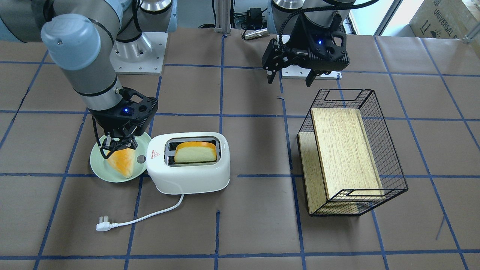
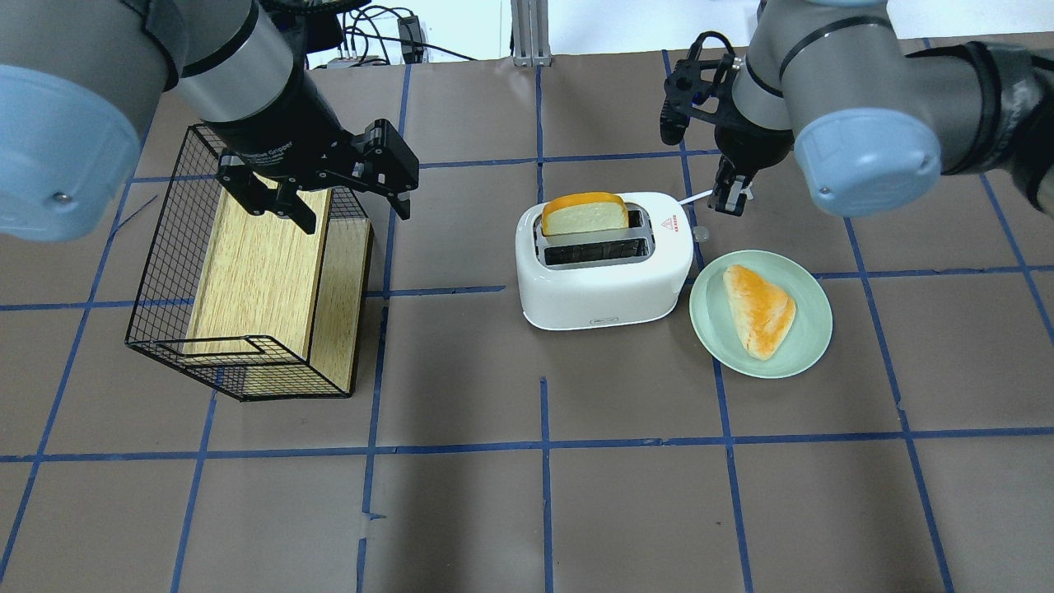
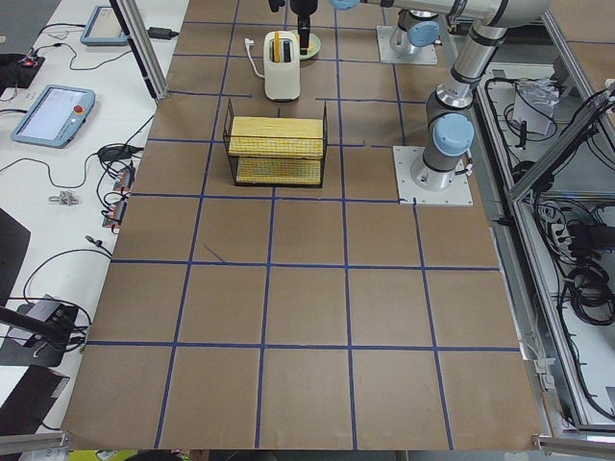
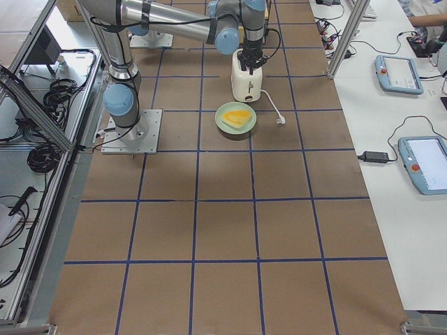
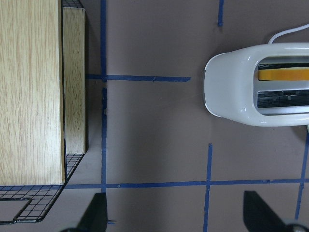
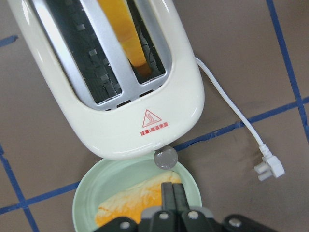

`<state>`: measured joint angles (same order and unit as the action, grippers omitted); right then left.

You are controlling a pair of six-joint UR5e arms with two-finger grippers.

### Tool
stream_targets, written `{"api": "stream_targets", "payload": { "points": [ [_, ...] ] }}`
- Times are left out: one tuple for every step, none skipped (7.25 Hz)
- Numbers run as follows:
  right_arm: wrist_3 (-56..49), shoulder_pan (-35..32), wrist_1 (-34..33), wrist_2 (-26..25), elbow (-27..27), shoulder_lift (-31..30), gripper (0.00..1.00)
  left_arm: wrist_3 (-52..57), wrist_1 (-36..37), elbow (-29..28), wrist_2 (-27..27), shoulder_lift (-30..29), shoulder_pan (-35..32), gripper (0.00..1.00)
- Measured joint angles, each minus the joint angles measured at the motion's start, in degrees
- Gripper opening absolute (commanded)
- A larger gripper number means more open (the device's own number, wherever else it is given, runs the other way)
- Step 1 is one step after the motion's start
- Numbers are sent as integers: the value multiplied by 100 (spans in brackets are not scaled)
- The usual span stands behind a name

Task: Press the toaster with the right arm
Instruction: 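Lower the right gripper onto the toaster lever, pressing it down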

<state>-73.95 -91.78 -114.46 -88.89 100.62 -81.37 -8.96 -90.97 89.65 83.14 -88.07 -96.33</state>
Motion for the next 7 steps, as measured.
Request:
{"api": "stream_targets", "payload": {
  "points": [
    [-341, 26, -398, 0, 299, 32, 3, 0, 0, 0, 0, 0, 0, 100],
    [-489, 36, -597, -3, 466, 71, 3, 0, 0, 0, 0, 0, 0, 100],
    [-555, 36, -674, -4, 520, 116, 3, 0, 0, 0, 0, 0, 0, 100],
    [-586, 37, -704, -3, 521, 175, 3, 0, 0, 0, 0, 0, 0, 100],
    [-595, 36, -714, 0, 516, 217, 3, 0, 0, 0, 0, 0, 0, 100],
    [-598, 32, -717, 2, 514, 250, 3, 0, 0, 0, 0, 0, 0, 100],
    [-600, 22, -740, 3, 517, 305, 3, 0, 0, 0, 0, 0, 0, 100]
  ]
}}
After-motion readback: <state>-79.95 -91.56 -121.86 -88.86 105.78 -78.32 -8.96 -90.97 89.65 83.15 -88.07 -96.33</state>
